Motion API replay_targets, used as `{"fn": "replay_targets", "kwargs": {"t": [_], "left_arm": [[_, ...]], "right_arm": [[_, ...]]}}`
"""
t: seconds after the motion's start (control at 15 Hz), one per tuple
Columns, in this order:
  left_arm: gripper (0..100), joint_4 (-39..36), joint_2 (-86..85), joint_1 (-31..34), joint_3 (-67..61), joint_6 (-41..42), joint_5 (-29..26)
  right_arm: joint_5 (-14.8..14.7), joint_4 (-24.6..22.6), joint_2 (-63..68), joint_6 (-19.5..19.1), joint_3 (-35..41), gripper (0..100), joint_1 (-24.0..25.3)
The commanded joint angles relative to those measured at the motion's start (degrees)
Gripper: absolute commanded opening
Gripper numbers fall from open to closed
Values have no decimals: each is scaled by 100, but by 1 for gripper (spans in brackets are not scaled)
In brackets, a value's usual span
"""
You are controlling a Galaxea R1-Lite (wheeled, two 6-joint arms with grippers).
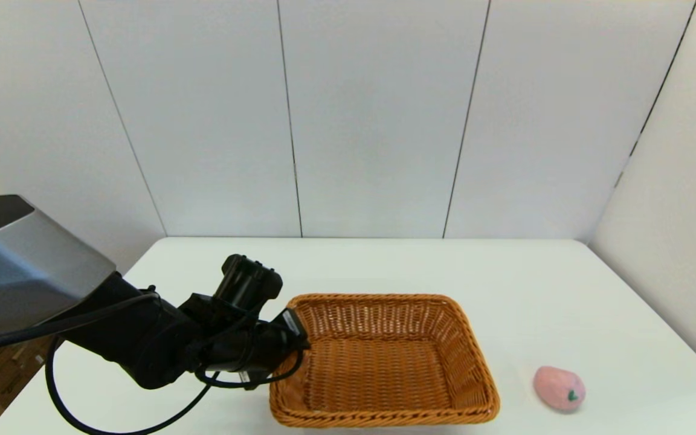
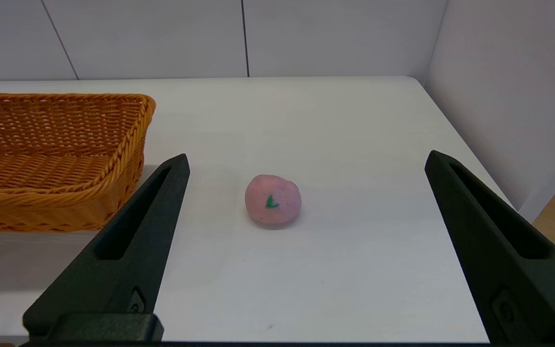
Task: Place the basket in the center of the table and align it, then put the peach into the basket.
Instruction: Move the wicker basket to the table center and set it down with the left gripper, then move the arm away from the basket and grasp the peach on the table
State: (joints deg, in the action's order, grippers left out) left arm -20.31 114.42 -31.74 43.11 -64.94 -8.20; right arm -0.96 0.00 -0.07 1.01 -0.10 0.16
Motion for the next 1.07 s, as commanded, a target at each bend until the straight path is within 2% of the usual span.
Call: {"fn": "replay_targets", "kwargs": {"t": [0.07, 0.27, 0.33, 0.8, 1.07], "left_arm": [[0, -8, 1, 2, -13, -36, 3], [0, -8, 28, -7, -22, -10, 3], [100, 1, 36, -16, -22, -1, 3], [100, -17, 1, 2, -65, 8, 12], [100, -8, -491, 441, -92, 183, -6]], "right_arm": [[0, 0, -1, 4, 1, 100, 2], [0, 0, -1, 4, 1, 100, 2], [0, 0, -1, 4, 1, 100, 2], [0, -9, -1, 4, 1, 100, 2], [0, 0, -1, 4, 1, 100, 2]]}}
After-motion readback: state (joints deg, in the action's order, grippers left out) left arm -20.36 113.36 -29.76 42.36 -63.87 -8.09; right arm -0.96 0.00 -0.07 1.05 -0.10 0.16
